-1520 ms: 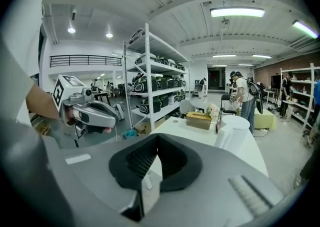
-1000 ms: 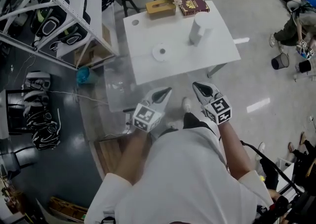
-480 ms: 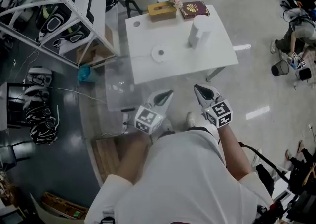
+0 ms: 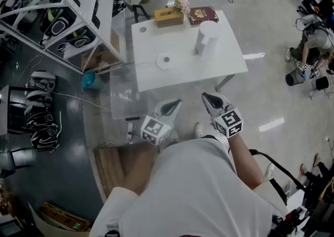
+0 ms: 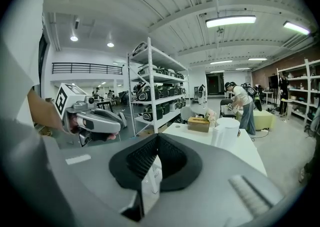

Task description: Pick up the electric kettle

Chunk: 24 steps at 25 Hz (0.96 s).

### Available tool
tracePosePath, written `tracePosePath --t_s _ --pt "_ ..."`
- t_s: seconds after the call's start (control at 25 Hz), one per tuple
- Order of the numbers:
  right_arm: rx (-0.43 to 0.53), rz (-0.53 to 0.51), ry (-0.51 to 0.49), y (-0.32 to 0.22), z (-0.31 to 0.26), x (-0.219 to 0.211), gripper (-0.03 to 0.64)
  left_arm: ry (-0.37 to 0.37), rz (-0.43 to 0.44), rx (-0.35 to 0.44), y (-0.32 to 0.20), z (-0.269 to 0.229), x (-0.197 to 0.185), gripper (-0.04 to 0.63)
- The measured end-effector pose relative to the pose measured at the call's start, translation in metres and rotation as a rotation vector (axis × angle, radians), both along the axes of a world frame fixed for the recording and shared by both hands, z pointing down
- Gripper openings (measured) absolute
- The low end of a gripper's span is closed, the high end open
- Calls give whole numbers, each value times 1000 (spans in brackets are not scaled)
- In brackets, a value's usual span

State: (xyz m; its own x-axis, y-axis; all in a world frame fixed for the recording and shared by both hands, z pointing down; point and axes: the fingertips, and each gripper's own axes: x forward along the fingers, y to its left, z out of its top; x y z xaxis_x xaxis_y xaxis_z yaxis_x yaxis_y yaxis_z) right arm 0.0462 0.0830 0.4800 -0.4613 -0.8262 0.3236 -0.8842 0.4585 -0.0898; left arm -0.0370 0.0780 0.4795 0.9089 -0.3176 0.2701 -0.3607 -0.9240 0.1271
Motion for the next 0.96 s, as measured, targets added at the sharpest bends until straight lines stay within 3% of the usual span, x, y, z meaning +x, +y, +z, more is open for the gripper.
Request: tracePosePath --t_s 0.96 --pt "19 -11 -8 -6 -7 9 3 4 -2 28 -6 -8 16 2"
